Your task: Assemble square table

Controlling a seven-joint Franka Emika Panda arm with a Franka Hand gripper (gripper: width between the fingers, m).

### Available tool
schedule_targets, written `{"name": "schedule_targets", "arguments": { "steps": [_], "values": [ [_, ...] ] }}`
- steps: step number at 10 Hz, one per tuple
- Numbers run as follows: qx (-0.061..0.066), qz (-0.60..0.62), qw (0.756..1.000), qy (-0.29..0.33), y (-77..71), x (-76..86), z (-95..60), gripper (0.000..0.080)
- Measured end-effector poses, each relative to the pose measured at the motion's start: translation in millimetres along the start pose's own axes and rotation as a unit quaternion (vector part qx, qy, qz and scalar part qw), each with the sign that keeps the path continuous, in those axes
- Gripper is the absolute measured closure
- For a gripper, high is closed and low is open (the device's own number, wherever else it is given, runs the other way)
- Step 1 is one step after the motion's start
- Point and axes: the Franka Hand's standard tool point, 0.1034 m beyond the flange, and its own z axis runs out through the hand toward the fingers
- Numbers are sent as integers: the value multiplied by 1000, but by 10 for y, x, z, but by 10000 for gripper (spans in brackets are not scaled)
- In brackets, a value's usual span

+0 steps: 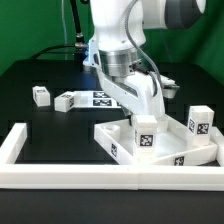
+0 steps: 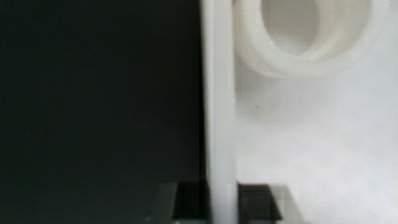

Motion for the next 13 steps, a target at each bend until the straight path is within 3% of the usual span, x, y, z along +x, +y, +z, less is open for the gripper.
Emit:
{"name": "schedule_targets", "arguments": {
  "steps": [4, 6, 7, 9, 12, 13],
  "values": [
    [-3, -136, 991, 5, 58, 148, -31, 735],
    [-9, -306, 952, 0, 110, 556, -124, 736],
    [-11, -368, 930, 6, 96, 636, -134, 740],
    [-10, -468, 884, 8, 89, 694, -146, 742],
    [-17, -551, 834, 8, 110, 726, -152, 742],
    [-25, -582, 812, 6, 88, 729, -164, 742]
  ]
}}
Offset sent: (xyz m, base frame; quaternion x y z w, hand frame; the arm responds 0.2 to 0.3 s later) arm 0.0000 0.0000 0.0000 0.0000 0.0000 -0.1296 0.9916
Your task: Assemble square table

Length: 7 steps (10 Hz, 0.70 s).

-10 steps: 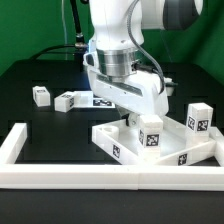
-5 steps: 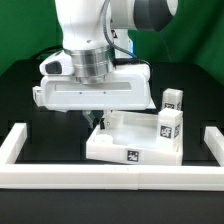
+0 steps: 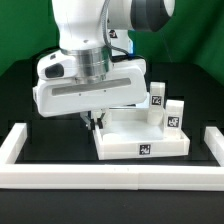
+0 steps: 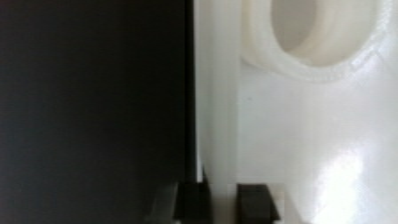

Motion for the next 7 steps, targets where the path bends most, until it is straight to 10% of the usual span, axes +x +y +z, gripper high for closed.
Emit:
{"name": "schedule_targets", "arguments": {
  "steps": [3, 7],
  "values": [
    [-25, -214, 976, 7, -124, 507, -128, 742],
    [-32, -316, 948, -8, -30, 432, -101, 742]
  ]
}}
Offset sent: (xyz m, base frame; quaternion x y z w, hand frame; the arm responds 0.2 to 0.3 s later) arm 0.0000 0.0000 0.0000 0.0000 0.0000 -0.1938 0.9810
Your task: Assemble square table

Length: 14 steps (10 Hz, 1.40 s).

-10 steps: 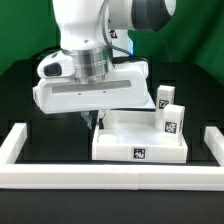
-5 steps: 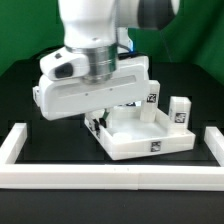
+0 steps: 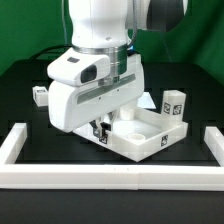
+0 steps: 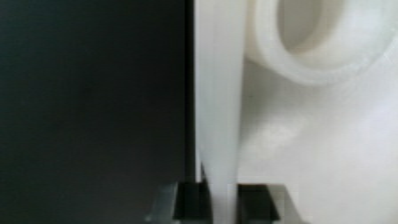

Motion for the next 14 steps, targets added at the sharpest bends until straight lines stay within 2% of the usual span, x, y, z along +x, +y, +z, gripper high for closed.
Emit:
{"name": "schedule_targets", "arguments": {
  "steps": [1, 2, 3, 5, 6, 7, 10, 11, 12, 14],
  "values": [
    [-2, -32, 999, -4, 11, -11, -1, 742],
    [-8, -87, 996, -9, 50, 76, -25, 742],
    [-21, -162, 986, -10, 89, 267, -42, 742],
    [-40, -259, 965, -3, 73, 727, -45, 742],
    [-58, -283, 957, 4, 65, 743, -64, 742],
    [-54, -276, 960, 1, 66, 700, -38, 742],
    [-54, -275, 960, 1, 64, 701, -27, 742],
    [-65, -291, 955, 7, 14, 828, -27, 742],
    [-67, -301, 951, 14, -67, 995, -24, 742],
    [-72, -312, 947, 28, -136, 1292, -56, 742]
  ]
}}
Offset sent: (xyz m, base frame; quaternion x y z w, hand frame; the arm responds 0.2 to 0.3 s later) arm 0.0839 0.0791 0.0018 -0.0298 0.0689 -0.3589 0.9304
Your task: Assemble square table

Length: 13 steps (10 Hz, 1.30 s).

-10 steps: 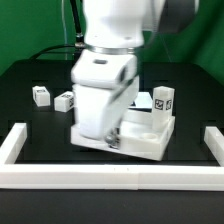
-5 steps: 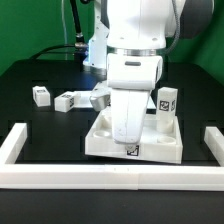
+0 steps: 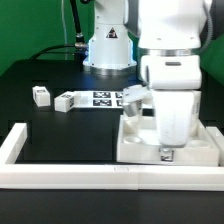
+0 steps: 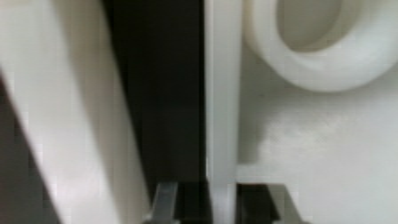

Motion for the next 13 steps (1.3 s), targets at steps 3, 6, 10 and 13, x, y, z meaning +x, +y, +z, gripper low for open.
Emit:
{"name": "schedule_targets", "arguments": {
  "steps": [3, 6, 10, 13],
  "values": [
    [1, -32, 999, -16, 245, 155, 19, 742],
    [7, -34, 999, -21, 248, 130, 56, 742],
    [7, -33, 999, -21, 251, 108, 56, 427],
    [7, -31, 999, -21, 254, 93, 56, 169]
  ]
}}
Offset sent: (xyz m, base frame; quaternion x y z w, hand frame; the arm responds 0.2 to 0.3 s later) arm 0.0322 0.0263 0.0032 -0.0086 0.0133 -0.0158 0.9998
